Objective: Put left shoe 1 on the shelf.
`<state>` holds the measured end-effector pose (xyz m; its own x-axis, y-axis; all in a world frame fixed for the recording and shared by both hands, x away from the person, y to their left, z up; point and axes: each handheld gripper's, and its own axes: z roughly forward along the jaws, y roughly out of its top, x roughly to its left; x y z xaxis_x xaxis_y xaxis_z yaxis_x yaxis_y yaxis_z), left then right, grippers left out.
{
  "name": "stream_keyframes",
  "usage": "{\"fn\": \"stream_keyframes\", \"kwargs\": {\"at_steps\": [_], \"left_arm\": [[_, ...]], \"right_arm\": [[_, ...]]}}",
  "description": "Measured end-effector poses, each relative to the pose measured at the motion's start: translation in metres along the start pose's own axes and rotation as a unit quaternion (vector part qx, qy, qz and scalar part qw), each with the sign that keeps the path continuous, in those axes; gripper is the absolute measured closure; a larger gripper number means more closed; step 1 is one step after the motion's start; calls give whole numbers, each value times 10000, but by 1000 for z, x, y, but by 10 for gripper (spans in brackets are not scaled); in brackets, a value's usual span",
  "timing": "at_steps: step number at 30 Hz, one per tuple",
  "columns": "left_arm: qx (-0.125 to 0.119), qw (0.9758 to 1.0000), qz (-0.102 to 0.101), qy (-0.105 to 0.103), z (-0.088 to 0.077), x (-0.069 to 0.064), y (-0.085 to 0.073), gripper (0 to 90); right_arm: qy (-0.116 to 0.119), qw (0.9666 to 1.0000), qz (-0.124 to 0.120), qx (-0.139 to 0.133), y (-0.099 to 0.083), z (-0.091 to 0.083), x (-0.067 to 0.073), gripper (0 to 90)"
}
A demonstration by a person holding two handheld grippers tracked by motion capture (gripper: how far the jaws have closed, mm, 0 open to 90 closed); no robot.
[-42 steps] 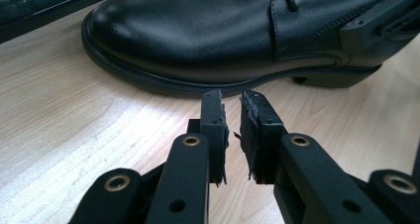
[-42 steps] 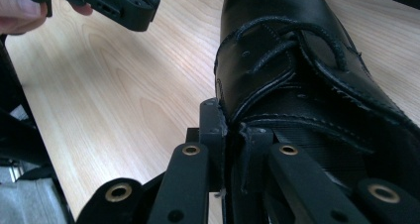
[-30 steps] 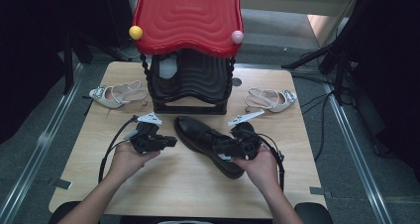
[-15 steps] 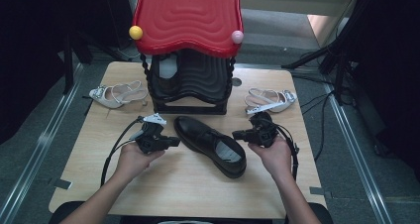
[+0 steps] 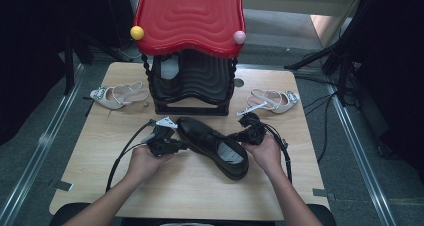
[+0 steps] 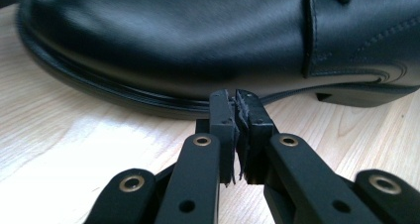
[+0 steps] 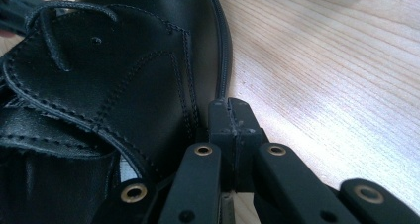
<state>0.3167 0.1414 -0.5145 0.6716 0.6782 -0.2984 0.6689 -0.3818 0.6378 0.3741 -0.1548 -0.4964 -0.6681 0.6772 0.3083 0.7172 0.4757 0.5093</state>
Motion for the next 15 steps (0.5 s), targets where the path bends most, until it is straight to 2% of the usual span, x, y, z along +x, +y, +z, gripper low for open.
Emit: {"fn": "stream_keyframes", "kwargs": {"at_steps": [2,4,6,10,12,15], "left_arm": [[45,10000,35,-31,1,0,1,864],[-10,10000,68,-22,0,1,2,863],[-62,9999,-25,-75,-1,4,2,863],[43,9999,3,-148,4,2,1,863],[63,9999,62,-141,5,1,1,865],[47,9998,26,-165,6,1,1,866]], "right_arm": [[51,10000,47,33,-2,0,2,900],[71,10000,-14,58,-3,0,5,900],[130,9999,-28,78,-7,0,9,900],[207,9998,19,35,-13,0,14,900],[199,9998,13,51,-16,-1,18,900],[150,9999,57,6,-20,-1,23,900]]}}
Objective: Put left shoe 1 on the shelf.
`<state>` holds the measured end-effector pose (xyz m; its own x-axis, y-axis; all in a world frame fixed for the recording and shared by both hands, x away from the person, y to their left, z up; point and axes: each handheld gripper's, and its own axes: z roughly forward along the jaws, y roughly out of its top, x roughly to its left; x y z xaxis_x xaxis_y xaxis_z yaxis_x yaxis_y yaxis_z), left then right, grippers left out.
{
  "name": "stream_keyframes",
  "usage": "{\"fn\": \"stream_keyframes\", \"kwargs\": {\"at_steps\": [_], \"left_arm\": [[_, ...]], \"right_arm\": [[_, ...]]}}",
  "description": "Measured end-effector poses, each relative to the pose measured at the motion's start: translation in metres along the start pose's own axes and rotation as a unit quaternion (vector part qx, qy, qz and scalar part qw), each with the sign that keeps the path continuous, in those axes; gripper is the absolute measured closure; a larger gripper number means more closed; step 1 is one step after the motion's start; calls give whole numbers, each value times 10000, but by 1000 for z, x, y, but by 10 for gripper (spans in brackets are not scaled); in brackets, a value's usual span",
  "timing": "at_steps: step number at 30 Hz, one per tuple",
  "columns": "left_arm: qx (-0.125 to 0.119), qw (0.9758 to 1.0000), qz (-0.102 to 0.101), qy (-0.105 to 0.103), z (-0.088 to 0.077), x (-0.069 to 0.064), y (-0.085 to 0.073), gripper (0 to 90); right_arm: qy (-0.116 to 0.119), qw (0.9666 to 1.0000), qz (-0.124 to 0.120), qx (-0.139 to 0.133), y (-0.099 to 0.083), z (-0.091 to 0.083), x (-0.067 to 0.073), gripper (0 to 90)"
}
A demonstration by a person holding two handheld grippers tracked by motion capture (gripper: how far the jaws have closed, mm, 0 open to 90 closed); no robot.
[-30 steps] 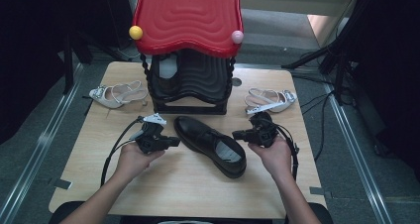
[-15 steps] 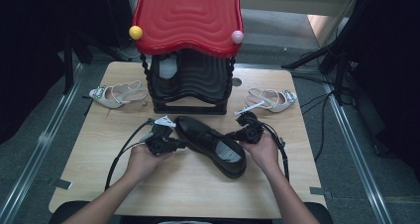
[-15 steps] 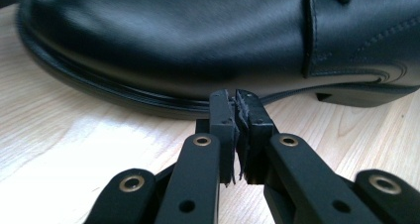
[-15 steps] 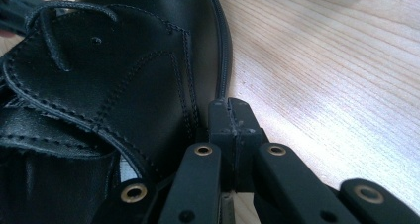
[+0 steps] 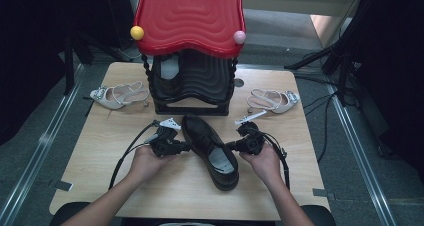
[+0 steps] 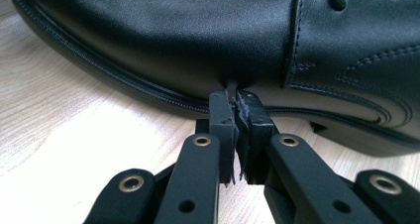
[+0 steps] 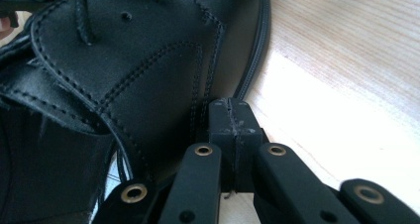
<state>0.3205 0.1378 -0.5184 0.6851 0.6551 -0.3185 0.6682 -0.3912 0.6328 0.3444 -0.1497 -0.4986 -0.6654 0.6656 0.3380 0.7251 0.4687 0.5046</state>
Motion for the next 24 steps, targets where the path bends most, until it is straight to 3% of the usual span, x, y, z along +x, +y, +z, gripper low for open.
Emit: {"fn": "stream_keyframes", "kwargs": {"at_steps": [7,13,17,24], "left_arm": [[13,10000,-37,-36,1,3,2,865],[20,9999,-58,-89,2,5,4,859],[22,9998,-115,-142,4,7,6,859],[64,9997,-98,-196,7,7,10,859]], "right_arm": [[-43,9998,163,-110,-8,0,7,900],[-252,9993,109,-235,-15,0,16,900],[-161,9992,204,-295,-24,0,21,883],[-214,9984,286,-449,-34,0,24,868]]}}
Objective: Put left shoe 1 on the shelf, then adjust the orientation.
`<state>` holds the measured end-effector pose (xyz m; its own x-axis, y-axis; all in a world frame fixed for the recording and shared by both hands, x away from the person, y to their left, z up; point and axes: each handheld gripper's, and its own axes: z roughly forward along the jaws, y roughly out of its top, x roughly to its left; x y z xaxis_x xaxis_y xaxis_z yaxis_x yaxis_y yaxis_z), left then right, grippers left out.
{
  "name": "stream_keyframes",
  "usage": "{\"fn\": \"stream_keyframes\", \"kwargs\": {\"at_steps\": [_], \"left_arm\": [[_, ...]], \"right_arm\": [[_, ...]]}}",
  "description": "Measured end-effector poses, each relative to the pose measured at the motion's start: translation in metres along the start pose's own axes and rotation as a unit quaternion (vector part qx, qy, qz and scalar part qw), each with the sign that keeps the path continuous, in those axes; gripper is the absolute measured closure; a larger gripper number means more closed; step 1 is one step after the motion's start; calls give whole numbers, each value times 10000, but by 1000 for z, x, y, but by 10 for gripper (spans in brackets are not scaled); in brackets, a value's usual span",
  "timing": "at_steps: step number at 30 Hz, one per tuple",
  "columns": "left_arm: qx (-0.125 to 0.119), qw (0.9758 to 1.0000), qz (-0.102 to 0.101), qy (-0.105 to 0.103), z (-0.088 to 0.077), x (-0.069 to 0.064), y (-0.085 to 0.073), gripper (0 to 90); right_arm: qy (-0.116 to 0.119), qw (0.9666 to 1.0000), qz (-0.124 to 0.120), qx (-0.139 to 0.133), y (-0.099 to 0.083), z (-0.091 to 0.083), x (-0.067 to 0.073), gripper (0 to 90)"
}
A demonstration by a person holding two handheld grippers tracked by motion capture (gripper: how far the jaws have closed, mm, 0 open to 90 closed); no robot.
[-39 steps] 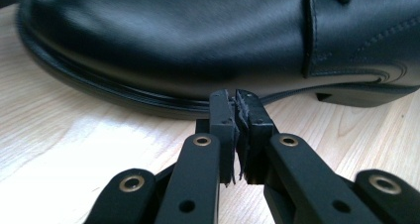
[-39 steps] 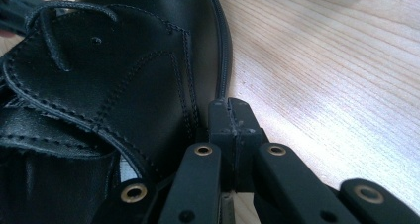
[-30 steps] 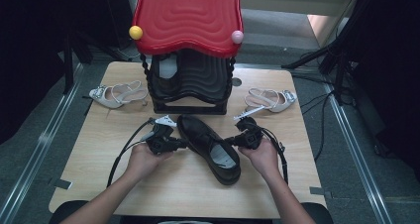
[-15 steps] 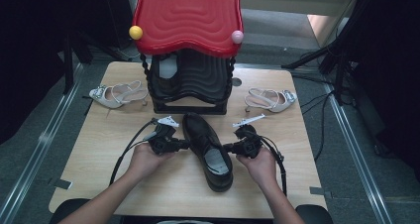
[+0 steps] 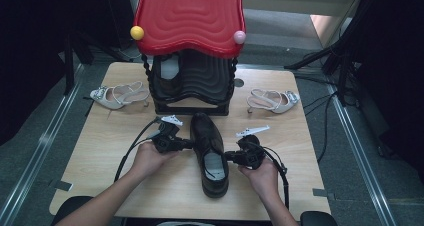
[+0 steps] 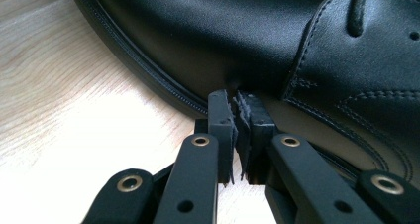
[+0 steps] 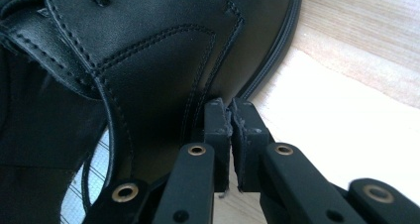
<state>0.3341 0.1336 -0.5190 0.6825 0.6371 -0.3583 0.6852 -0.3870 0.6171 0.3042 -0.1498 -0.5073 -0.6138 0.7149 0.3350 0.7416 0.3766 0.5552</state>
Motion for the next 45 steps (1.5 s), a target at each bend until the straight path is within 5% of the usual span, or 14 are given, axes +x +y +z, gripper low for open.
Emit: {"fn": "stream_keyframes", "kwargs": {"at_steps": [7,12,16,21,33,40,45], "left_arm": [[0,10000,-30,-67,2,1,2,857],[77,9999,-92,-13,-2,4,2,818],[-117,9998,-140,-56,-11,4,4,792],[-166,9998,-89,-107,-22,-1,7,767],[-78,9998,-27,-180,-47,-4,11,617],[-105,9997,48,-213,-55,-6,15,591],[-97,9996,173,-216,-61,-7,18,675]], "right_arm": [[172,9994,294,-61,-4,0,-3,858],[365,9972,647,-13,-3,-3,-12,765],[368,9981,486,-99,3,-15,-11,687],[12,9993,225,-314,2,-22,1,670],[282,9968,172,-724,-2,-48,9,536],[244,9982,289,-468,-2,-54,15,485],[266,9980,267,-505,0,-57,22,488]]}}
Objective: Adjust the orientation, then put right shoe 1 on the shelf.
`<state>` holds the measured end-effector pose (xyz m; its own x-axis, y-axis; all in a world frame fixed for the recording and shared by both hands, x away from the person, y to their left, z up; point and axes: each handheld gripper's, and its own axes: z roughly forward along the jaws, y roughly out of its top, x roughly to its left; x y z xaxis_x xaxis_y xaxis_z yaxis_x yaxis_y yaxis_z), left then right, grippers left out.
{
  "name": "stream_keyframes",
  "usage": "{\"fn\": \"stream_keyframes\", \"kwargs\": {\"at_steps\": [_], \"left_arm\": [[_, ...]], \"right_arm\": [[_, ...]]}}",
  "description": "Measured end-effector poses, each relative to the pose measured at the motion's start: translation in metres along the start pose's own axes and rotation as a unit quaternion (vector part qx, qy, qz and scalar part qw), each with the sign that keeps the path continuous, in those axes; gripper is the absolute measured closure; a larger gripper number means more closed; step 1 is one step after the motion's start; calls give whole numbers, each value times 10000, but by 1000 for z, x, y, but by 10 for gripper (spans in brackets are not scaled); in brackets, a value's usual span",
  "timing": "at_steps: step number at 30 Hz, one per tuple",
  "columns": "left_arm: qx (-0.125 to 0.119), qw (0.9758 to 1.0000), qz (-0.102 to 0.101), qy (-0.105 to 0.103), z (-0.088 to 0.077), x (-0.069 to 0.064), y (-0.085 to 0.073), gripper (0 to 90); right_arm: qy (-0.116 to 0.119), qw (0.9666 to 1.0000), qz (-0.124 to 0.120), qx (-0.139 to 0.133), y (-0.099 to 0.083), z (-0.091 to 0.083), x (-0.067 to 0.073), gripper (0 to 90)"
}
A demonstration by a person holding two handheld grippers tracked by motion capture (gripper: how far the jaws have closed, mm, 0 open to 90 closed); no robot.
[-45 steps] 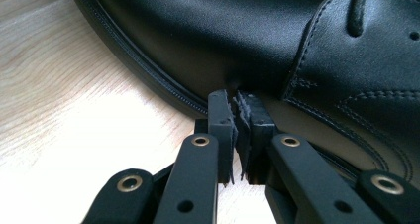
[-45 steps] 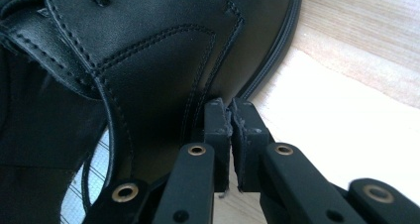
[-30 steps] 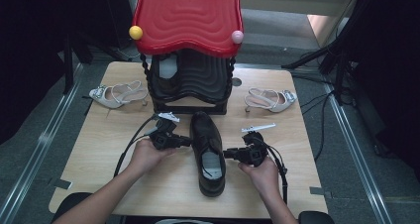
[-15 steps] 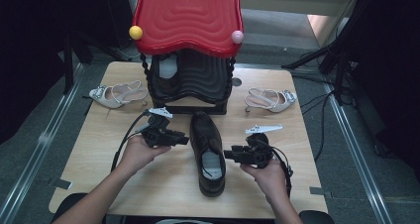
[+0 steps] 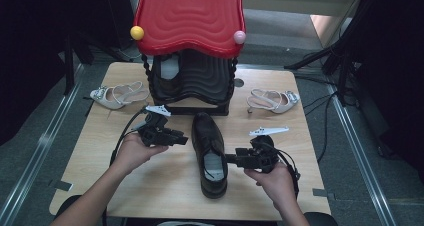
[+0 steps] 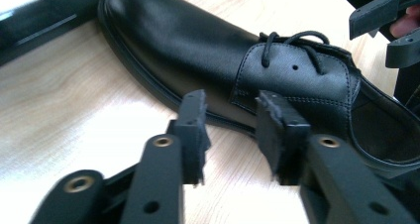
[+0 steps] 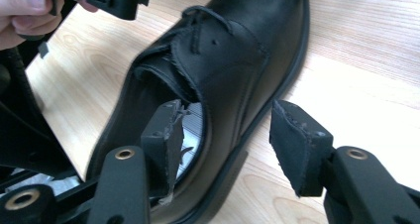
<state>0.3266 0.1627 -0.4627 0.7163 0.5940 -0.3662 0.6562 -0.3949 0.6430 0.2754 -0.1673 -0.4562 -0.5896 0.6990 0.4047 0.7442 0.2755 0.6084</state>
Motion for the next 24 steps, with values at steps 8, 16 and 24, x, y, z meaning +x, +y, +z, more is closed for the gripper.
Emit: {"fn": "stream_keyframes", "kwargs": {"at_steps": [8,16,24], "left_arm": [[-154,9998,124,12,-17,-1,11,765],[-192,9996,192,126,-37,0,24,796],[-366,9986,302,245,-65,-2,47,830]], "right_arm": [[26,9997,-33,251,3,-1,9,499],[-60,9991,45,419,5,4,14,465],[-87,9984,49,556,7,9,16,468]]}}
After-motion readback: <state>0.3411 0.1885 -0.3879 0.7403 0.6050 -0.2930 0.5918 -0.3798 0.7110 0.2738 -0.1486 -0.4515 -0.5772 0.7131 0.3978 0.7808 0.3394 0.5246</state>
